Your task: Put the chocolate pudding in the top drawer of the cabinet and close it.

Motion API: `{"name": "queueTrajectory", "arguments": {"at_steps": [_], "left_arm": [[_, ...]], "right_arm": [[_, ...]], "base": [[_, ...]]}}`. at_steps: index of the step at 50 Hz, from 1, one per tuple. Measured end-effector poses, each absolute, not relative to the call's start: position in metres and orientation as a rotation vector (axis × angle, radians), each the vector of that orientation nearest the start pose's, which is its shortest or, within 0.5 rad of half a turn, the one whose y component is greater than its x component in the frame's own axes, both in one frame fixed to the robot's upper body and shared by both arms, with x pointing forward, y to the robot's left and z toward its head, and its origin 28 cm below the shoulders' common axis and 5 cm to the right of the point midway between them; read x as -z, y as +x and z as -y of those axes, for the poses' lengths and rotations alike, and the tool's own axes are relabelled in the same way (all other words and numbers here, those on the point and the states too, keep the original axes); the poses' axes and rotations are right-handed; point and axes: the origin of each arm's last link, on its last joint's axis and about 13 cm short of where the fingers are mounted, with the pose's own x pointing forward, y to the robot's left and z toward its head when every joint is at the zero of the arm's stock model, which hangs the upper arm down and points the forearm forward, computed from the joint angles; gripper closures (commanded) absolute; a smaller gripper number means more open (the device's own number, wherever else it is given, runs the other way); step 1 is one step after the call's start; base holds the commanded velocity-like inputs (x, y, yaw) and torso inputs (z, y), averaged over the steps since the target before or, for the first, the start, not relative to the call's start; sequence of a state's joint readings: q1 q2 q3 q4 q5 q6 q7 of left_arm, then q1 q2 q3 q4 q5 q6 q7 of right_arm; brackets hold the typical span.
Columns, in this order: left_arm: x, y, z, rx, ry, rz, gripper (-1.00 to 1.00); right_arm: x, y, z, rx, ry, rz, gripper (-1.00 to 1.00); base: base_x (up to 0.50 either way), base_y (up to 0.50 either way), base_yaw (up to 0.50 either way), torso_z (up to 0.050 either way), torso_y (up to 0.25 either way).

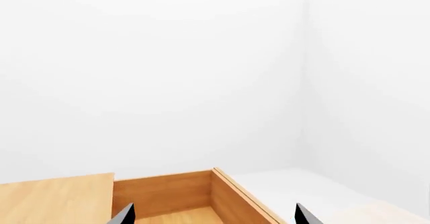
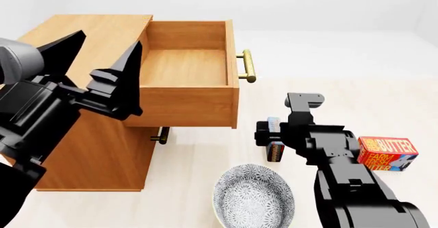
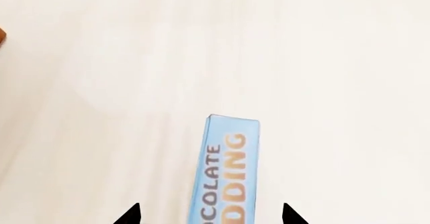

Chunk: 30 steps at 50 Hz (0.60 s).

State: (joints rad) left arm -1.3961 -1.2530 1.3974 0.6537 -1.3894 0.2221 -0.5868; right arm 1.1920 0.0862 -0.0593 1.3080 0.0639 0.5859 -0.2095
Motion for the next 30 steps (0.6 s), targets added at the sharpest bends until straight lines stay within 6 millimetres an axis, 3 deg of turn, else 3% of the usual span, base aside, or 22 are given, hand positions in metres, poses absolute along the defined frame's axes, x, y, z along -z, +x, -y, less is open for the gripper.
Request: {"name": "queueTrajectory", "arguments": {"at_steps": [30], "left_arm": [[-0.264, 0.207, -0.257, 0.395, -0.08, 0.281, -1.0]], "right_arm": [[-0.086, 0.382, 0.134, -0.112, 0.065, -0.74, -1.0]], "base": [[0.0, 0.0, 0.0, 0.0, 0.0]]}}
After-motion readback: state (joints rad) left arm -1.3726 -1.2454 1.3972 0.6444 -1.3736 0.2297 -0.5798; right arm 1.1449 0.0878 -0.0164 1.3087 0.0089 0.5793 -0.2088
